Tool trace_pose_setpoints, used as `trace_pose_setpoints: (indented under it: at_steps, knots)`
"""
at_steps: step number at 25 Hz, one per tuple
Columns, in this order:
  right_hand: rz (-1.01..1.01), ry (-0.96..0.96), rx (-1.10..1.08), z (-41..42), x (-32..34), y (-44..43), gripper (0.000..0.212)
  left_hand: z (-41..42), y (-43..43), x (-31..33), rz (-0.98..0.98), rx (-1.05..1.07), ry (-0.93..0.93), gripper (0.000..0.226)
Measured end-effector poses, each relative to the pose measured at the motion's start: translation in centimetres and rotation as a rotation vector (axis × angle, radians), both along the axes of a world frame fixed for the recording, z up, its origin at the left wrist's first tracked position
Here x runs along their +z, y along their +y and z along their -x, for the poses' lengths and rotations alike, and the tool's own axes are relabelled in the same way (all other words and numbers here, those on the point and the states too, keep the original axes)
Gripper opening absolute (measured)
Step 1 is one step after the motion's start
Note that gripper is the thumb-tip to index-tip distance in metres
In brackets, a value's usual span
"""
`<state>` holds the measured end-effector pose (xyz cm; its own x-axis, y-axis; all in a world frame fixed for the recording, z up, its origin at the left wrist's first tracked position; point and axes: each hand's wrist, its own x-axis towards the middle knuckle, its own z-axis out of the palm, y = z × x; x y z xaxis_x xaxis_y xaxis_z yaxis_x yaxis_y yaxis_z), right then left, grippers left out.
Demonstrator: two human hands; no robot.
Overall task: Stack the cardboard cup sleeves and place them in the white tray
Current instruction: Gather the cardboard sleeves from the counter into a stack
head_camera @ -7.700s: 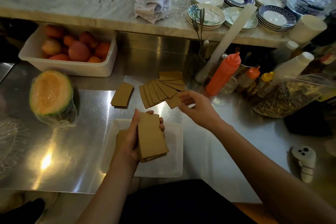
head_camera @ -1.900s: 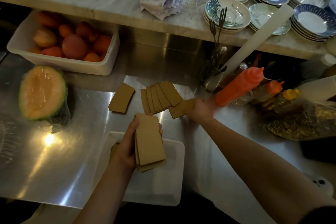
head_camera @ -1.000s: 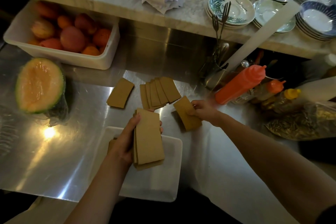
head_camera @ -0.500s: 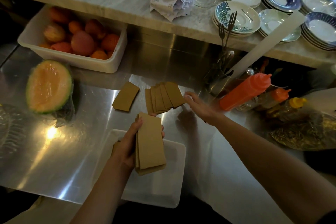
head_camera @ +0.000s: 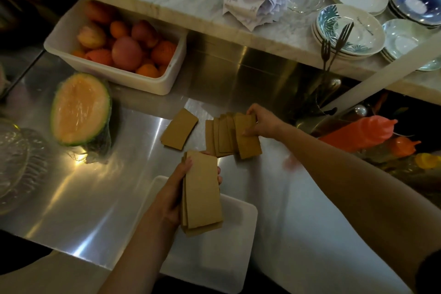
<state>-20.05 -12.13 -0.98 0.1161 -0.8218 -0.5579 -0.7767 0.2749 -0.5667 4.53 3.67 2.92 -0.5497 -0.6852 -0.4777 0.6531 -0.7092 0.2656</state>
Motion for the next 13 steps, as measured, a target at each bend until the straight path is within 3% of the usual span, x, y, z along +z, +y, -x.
trace_pose_setpoints:
  at_steps: [3,5,9,13]
  knots:
    - [0.014,0.176,0.159,-0.7,-0.5,-2.1,0.081,-0.4,-0.6,-0.3,-0.01,0.018,-0.01,0.062]
    - [0.002,0.298,0.27,-1.1,-1.4,-2.9,0.085,-0.5,-0.8,-0.3,-0.007,0.027,-0.009,0.061]
    - [0.072,0.431,0.365,-0.8,-2.8,-3.1,0.074,-0.6,-1.1,-0.3,0.01,0.035,0.0,0.059]
    - [0.141,0.343,0.307,-0.5,-2.9,-2.3,0.061,-0.6,-1.3,-0.3,0.007,0.036,-0.005,0.061]
